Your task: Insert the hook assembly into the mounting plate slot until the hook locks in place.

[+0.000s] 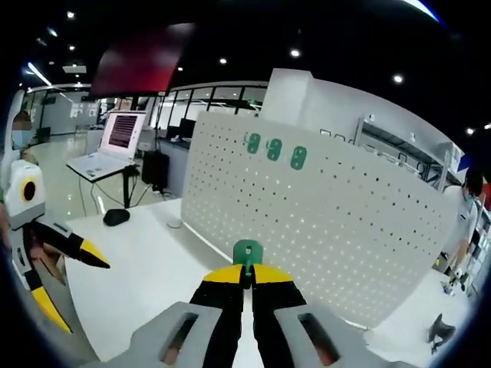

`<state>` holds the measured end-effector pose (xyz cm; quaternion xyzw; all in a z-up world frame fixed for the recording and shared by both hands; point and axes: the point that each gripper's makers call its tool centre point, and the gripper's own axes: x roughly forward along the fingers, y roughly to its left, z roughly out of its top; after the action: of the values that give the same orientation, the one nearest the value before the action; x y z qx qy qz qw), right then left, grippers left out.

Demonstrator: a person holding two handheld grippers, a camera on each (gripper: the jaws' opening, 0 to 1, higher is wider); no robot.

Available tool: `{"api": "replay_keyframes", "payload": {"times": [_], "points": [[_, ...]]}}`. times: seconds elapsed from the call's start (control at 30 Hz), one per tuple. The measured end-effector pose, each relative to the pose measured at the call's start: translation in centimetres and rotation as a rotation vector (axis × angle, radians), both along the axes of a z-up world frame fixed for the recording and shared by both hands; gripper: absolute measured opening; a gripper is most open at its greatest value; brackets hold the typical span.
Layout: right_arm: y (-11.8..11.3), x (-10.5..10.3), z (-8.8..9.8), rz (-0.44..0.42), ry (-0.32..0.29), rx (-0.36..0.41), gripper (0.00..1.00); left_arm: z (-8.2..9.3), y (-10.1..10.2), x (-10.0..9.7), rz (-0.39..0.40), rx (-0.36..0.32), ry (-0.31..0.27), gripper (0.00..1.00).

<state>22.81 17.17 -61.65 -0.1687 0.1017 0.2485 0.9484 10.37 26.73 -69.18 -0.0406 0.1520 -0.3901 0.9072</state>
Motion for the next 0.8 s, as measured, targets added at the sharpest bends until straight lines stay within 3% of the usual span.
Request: {"api": "replay_keyframes", "payload": {"times": [0.4, 0.8], "points": [[-0.7, 2.0, 1.6, -0.061, -0.014, 0.057, 0.01, 0.8, -0.1, -0.2, -0.004, -0.014, -0.010, 0.70], [-1.3, 3.9, 2.9, -0.115, -0.029, 0.109, 0.01, 1.0, 0.2, -0.6, -0.002, -0.017, -0.014, 0.79]]}}
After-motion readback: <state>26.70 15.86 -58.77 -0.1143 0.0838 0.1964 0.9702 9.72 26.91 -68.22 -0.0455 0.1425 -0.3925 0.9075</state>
